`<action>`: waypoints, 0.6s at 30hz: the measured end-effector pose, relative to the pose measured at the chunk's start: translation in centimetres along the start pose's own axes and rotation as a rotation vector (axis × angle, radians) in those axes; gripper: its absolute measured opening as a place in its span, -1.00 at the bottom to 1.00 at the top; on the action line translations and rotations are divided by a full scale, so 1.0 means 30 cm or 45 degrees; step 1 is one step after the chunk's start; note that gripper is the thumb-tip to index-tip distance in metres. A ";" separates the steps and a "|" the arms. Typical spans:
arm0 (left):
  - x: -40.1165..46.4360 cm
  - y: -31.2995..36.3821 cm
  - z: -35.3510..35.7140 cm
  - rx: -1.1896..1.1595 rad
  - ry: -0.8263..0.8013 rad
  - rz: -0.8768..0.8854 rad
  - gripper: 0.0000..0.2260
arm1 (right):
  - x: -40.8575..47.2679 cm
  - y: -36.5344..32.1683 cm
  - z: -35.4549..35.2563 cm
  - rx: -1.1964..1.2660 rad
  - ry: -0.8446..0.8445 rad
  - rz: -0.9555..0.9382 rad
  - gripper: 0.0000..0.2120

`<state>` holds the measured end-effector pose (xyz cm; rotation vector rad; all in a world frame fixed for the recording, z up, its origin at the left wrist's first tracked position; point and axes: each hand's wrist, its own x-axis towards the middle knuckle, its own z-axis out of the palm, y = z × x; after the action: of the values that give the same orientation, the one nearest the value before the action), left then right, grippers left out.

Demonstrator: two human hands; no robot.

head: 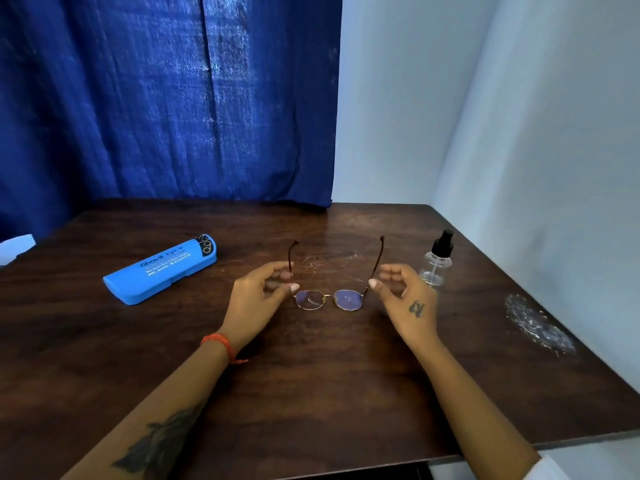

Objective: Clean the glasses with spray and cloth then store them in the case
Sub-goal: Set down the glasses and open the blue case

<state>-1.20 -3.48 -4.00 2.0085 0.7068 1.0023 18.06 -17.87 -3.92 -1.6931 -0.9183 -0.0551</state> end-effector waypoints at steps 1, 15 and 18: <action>-0.004 -0.006 -0.013 0.010 -0.013 -0.003 -0.62 | -0.025 -0.010 -0.011 -0.035 0.045 -0.031 -0.81; -0.062 -0.075 -0.350 0.624 0.298 0.321 -0.61 | -0.202 -0.358 0.254 0.151 -0.459 -0.491 -0.80; -0.050 -0.115 -0.439 0.788 0.386 0.323 -0.52 | -0.177 -0.437 0.356 0.117 -0.493 -0.596 -0.75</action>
<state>-13.43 2.43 -2.24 2.5517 1.0390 1.3799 2.23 -11.16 0.36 -1.3959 -1.5722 0.0033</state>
